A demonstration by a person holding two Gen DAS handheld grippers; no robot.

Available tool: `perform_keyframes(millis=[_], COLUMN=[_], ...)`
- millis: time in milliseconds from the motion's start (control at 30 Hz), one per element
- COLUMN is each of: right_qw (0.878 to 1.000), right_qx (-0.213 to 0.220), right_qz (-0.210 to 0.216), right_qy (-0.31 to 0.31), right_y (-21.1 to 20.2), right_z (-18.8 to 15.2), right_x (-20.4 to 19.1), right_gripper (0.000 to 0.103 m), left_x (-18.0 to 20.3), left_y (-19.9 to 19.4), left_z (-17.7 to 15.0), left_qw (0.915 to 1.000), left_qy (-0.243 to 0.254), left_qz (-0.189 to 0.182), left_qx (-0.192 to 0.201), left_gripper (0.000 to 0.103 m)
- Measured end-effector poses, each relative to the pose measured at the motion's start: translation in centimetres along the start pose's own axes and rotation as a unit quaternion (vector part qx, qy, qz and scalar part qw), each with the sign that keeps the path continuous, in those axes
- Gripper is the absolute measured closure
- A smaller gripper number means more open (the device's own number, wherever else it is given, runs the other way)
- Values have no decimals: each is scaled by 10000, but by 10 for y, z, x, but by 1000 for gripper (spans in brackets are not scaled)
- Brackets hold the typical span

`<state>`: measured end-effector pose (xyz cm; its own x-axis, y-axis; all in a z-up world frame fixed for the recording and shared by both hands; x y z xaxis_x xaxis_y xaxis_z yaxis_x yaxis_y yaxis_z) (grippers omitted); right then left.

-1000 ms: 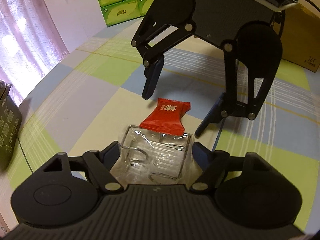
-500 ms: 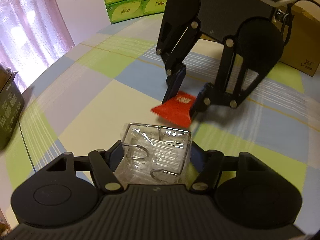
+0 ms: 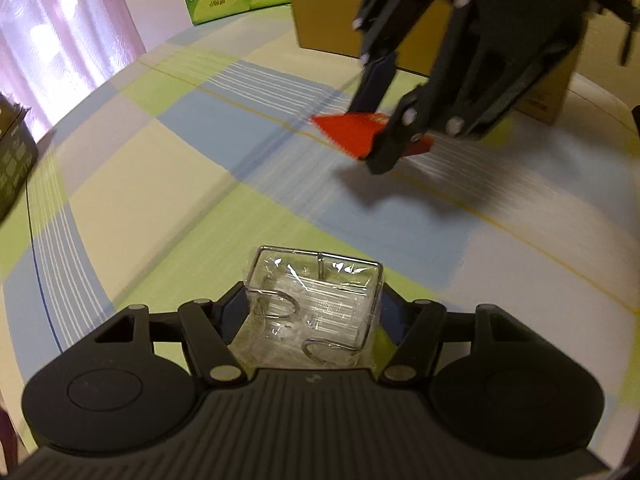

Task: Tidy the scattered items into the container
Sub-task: 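Lift the candy packet and clear package and carry them toward the cardboard box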

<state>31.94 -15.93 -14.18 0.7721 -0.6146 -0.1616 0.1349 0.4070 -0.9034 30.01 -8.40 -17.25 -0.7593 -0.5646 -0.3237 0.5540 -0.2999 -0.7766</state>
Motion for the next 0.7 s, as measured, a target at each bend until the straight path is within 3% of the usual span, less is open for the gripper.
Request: perform_keyframes(millis=[333, 533, 700], right_qw=[9973, 9915, 9880], right_qx=[185, 186, 329], right_qz=[100, 66, -81], right_qy=[697, 1282, 1505], right_y=[-20, -19, -19], right_z=[-76, -126, -144], right_x=[-66, -75, -80], right_gripper=[70, 70, 70], left_x=[73, 98, 106], left_y=[-48, -64, -66], left_z=[-18, -27, -26], left_qw=[9989, 9953, 9944], left_qy=[-307, -792, -816], left_qz=[264, 438, 549], left_qx=[-253, -357, -399], left_gripper=[40, 40, 38])
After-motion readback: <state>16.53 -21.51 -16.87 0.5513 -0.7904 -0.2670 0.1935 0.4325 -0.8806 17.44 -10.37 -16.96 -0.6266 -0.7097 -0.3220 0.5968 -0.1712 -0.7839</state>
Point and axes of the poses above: each gripper's, at about its wrist camera, not at the fingertips, and y roughly the way its jaws point, x to its right, z to its top, the point moved 10 cm from there along y, roughly the way its jaws point, and after that the axes turned 14 degrees about z, right-handed, at the moved point
